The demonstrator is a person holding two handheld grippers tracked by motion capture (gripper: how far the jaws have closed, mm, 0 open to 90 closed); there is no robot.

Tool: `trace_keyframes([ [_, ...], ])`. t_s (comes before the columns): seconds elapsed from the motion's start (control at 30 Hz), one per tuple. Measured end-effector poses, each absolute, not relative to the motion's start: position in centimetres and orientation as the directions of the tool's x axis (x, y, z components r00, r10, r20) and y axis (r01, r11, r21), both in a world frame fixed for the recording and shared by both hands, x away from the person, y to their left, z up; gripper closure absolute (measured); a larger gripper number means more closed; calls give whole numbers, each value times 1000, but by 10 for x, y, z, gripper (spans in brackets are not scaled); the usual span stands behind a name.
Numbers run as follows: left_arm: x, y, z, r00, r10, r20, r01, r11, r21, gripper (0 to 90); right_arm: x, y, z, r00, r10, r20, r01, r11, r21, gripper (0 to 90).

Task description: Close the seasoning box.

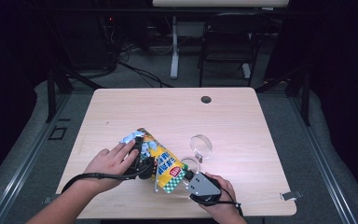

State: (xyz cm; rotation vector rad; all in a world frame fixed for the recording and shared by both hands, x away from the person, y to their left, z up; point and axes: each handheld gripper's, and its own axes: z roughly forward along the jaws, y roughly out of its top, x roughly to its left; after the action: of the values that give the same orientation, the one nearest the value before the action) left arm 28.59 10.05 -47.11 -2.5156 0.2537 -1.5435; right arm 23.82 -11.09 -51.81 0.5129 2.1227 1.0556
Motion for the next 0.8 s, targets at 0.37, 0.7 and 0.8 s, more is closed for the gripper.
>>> trace_keyframes([
  [0.37,288,96,-467,424,-281,861,-67,-958,-280,526,237,-111,-519,-665,620,-416,37,583,811,900],
  [0.7,287,94,-465,413,-317,854,-72,-946,-317,527,236,-111,-519,-666,620,-415,37,583,812,900],
  [0.8,287,93,-464,406,-323,855,-76,-944,-320,527,236,-111,-519,-665,621,-414,36,581,813,900],
])
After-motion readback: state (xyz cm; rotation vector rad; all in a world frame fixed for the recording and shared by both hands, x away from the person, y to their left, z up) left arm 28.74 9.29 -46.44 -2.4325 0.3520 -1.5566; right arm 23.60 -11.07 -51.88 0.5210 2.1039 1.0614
